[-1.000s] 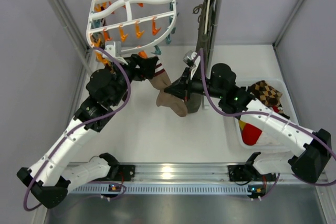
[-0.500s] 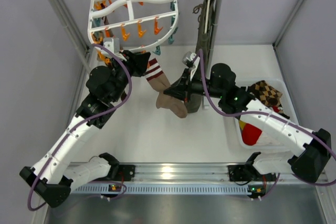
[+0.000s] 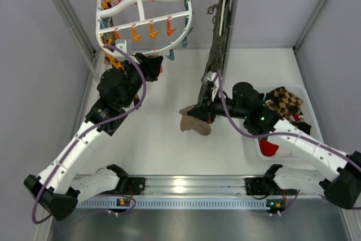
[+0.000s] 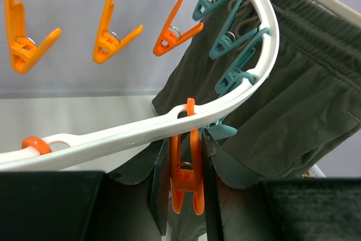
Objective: Remove the socks clipped to the hanger
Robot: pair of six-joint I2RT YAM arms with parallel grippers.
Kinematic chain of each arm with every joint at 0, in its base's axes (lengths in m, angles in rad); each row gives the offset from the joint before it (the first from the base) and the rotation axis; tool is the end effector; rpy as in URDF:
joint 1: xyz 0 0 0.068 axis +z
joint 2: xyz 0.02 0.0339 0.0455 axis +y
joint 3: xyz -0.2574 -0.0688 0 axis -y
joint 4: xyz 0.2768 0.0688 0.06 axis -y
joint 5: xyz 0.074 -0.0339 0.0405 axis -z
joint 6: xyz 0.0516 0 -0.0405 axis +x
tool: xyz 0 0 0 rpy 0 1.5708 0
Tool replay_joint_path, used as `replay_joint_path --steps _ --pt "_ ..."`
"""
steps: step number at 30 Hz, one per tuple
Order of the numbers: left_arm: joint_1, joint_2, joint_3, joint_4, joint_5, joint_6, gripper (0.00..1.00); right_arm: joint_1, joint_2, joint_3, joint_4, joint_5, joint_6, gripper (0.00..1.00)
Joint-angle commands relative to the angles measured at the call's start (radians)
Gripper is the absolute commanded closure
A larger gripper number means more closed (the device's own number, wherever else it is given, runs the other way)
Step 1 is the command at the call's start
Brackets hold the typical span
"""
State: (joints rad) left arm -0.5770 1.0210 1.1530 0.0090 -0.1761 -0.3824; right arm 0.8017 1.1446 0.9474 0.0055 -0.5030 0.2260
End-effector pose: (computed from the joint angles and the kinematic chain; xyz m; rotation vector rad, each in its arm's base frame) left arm 0.2359 -0.1427 0.4464 -0.0059 1.4655 -0.6610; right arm 0.2004 0.2428 0.3298 -0.9030 1.6663 1.1664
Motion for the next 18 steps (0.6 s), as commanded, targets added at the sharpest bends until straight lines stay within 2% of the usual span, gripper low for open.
replay_joint_path --steps 1,4,6,12,18 --pt "0.005 0.014 -0.010 0.065 0.015 0.020 0.72 -0.015 -0.150 0.004 -0.089 0.119 -0.043 1.00" --pt "0.005 0.011 -0.018 0.066 0.012 0.022 0.58 -0.015 -0.235 0.014 -0.235 0.252 -0.066 1.00" --pt "0.003 -0.001 -0.027 0.065 0.013 0.022 0.45 -0.018 -0.282 0.031 -0.346 0.320 -0.079 1.00" --pt "0.005 -0.070 -0.065 0.063 0.017 0.019 0.27 -0.029 -0.353 0.083 -0.577 0.568 -0.094 1.00" --pt "0.005 -0.122 -0.110 0.039 0.038 0.010 0.16 -0.059 -0.401 0.148 -0.716 0.747 -0.082 1.00"
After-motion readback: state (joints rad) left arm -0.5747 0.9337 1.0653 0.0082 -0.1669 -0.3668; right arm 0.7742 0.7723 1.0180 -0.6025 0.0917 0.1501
